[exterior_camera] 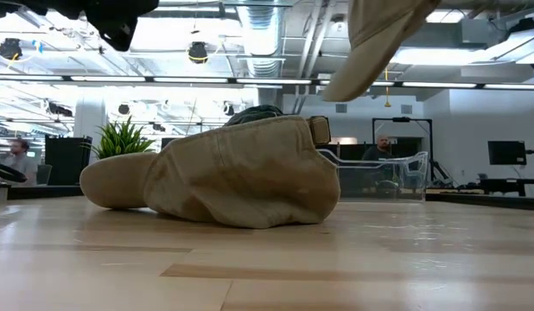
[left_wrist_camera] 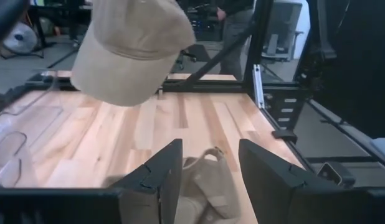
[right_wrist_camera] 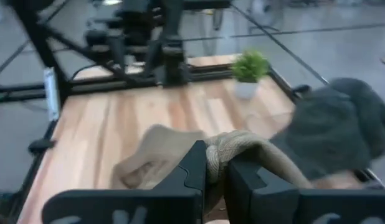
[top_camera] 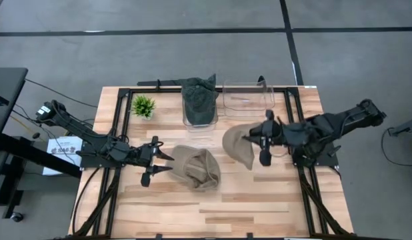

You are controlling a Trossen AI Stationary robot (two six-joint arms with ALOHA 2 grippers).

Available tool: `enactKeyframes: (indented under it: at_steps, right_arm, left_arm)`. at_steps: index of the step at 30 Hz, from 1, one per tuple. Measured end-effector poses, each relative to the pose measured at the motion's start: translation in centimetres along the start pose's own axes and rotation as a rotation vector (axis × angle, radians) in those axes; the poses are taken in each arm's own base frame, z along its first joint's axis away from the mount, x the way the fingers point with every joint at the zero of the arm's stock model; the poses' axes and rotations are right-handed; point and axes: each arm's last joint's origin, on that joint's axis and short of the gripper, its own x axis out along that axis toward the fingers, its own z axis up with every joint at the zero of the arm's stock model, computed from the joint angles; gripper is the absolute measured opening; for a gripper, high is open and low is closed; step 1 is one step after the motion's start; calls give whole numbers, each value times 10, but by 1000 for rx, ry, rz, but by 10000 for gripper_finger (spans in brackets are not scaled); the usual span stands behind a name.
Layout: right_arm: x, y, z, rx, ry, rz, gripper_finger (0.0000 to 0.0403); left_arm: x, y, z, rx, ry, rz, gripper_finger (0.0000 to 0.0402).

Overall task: Pick & Place hat
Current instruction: Put the brown cap into the right transparent bin

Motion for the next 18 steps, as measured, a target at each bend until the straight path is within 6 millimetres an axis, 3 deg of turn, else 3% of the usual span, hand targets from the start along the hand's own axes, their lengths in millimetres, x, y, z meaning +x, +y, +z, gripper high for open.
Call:
enactKeyframes:
  at_steps: [18]
  right_arm:
    - [13, -92, 0, 54, 98, -370, 21]
  left_arm:
    - [0, 1, 4, 13, -34, 9, 154]
